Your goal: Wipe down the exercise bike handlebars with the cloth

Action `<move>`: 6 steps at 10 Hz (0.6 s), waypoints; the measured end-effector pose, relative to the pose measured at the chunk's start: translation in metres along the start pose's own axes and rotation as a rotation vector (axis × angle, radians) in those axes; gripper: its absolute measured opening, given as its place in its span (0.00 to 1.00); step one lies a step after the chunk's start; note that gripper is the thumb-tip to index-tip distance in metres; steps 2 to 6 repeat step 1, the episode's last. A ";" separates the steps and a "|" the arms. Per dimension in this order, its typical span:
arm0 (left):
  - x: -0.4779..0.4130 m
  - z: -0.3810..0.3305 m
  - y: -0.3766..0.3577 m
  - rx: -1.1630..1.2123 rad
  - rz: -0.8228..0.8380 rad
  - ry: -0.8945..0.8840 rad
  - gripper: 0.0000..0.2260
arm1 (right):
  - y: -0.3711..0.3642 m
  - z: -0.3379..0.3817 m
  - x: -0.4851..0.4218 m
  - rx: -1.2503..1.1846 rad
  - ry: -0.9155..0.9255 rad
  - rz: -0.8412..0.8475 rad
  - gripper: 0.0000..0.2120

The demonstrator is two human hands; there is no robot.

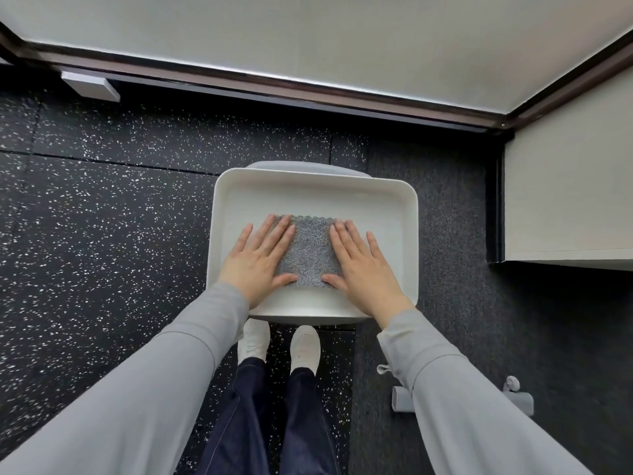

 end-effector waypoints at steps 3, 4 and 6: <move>0.012 -0.005 0.019 0.041 0.015 0.071 0.38 | 0.023 0.005 0.009 -0.099 -0.074 -0.030 0.39; 0.012 -0.005 0.019 0.041 0.015 0.071 0.38 | 0.023 0.005 0.009 -0.099 -0.074 -0.030 0.39; 0.012 -0.005 0.019 0.041 0.015 0.071 0.38 | 0.023 0.005 0.009 -0.099 -0.074 -0.030 0.39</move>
Point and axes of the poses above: each hand's wrist, its own x-axis away from the middle knuckle, its own y-axis out of the back of the hand, z = x × y, the point moved 4 cm from there along -x, towards the middle knuckle, and after that the axes turned 10 degrees about -y, right-handed, at the moved point
